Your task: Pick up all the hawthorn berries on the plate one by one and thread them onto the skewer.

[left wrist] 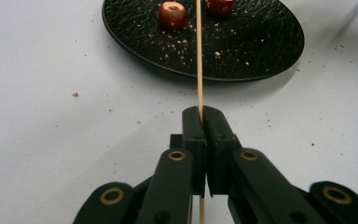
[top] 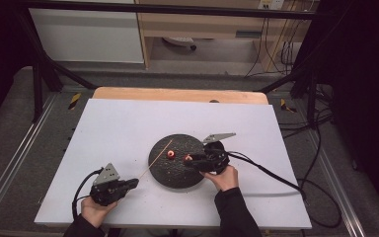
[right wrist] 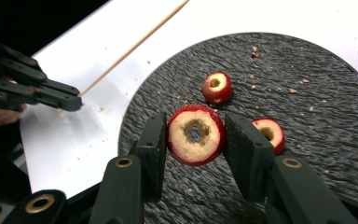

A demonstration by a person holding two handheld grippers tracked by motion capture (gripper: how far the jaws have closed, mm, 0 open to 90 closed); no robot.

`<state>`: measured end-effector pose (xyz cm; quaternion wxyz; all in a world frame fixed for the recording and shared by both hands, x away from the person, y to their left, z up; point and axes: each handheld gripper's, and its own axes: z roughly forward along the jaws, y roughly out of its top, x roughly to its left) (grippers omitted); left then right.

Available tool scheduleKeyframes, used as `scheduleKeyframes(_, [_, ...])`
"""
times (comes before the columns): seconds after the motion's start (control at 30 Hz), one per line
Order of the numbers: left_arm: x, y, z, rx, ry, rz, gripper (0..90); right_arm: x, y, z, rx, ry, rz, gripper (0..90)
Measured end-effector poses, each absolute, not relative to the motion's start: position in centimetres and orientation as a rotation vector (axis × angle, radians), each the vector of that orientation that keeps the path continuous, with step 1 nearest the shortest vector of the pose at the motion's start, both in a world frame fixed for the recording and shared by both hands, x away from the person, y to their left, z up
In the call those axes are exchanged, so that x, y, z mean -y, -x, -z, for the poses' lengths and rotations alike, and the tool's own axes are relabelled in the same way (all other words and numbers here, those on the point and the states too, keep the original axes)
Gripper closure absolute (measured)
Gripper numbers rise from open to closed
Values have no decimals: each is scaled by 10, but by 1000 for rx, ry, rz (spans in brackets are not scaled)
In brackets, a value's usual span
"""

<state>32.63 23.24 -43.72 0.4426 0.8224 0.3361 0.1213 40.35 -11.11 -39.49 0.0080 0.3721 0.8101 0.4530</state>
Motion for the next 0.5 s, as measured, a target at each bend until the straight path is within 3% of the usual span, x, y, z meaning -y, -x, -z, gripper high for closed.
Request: scheduleKeyframes(0.5, [-229, -325, 439, -841, -2030, -301, 875, 117, -384, 424, -2185, -1351, -1767, 608])
